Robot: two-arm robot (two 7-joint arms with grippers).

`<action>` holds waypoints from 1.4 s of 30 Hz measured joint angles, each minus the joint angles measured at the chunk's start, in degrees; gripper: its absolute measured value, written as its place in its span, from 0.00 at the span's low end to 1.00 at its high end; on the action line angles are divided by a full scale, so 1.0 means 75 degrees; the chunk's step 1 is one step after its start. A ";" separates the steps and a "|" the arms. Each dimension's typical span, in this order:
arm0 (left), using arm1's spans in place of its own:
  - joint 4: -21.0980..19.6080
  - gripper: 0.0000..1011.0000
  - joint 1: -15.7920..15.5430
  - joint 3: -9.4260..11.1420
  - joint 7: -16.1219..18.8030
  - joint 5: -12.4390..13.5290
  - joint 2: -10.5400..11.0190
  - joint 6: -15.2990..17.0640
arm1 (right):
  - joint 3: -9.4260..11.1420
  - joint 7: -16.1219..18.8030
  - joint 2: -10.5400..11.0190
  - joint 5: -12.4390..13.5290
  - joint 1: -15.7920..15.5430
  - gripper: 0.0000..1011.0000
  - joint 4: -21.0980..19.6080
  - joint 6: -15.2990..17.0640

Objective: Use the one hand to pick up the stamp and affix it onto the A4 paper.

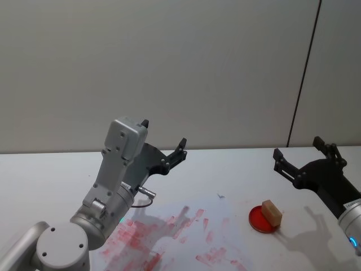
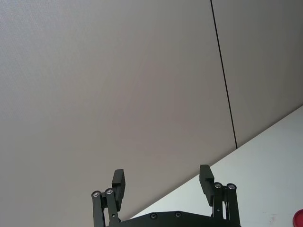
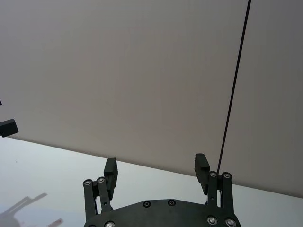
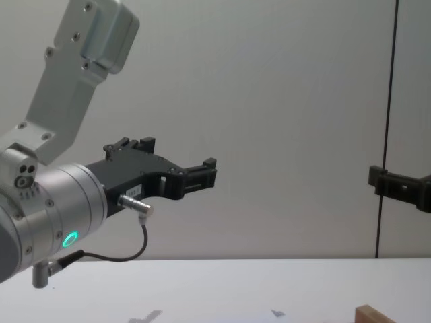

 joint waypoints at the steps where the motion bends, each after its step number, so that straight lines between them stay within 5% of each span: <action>1: 0.0000 0.99 0.0000 0.0000 0.0000 0.0000 0.0000 0.0000 | 0.0000 0.0000 0.0000 0.0000 0.0000 0.99 0.0000 0.0000; 42: 0.0000 0.99 0.0000 0.0000 0.0000 0.0000 0.0000 0.0000 | 0.0000 0.0000 0.0000 0.0000 0.0000 0.99 0.0000 0.0000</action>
